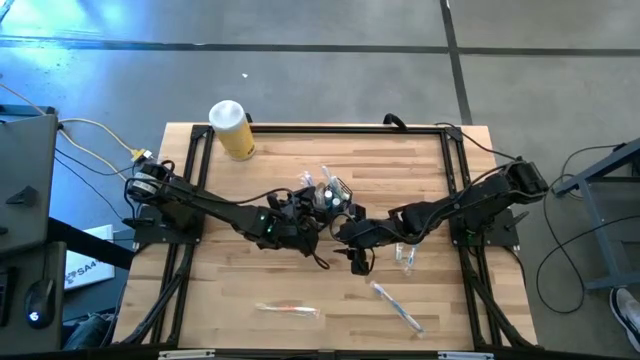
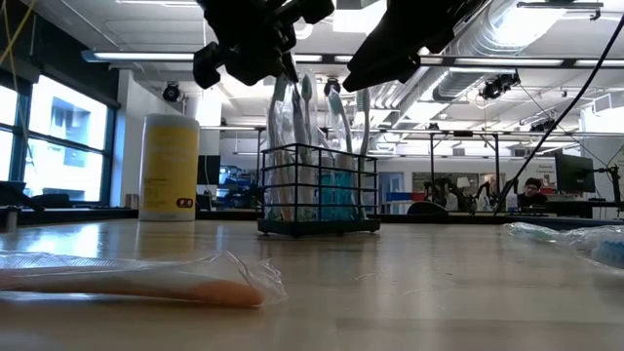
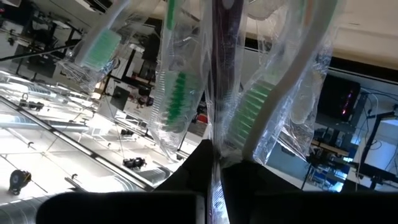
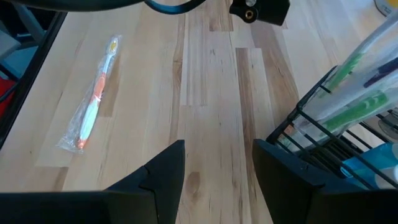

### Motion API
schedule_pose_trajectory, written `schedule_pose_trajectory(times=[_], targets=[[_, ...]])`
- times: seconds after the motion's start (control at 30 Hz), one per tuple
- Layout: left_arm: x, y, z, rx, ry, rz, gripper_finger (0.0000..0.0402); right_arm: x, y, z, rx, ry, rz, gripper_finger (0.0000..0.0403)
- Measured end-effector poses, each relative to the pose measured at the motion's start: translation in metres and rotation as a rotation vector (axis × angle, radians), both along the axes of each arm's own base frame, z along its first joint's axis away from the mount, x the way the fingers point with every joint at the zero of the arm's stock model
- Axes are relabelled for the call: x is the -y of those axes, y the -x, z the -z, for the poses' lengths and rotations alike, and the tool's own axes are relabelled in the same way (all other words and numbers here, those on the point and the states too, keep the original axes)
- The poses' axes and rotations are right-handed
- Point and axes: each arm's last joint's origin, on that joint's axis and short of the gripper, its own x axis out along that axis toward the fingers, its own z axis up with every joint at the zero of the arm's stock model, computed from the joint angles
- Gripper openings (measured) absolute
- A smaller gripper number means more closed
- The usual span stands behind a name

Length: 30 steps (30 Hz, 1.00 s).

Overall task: Pick & Place toothbrushing station
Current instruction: Put the purple toothbrush into the wire organizer

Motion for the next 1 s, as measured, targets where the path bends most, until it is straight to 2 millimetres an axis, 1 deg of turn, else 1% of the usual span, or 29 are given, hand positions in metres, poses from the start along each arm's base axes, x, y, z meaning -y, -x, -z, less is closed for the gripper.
schedule_pose_trajectory(times=[0.63,0.8,0.87,1.0], targets=[[0.0010,-0.0027,-0.0022,-0.001,-0.002,0.025,0.0019,0.0002,0.0007,0.0010,-0.012,0.003,0.000,0.0180],[0.0008,-0.0020,-0.0012,-0.056,-0.028,0.041,0.0019,0.0002,0.0007,0.0010,-0.012,0.003,0.000,0.0180],[0.0005,-0.0010,-0.0005,-0.101,-0.055,0.048,0.0019,0.0003,0.0010,0.0013,-0.016,0.005,0.000,0.0180],[0.0004,-0.0019,-0.0023,-0.124,-0.120,0.024,0.0019,0.0004,0.0013,0.0016,-0.020,0.006,0.000,0.0180]])
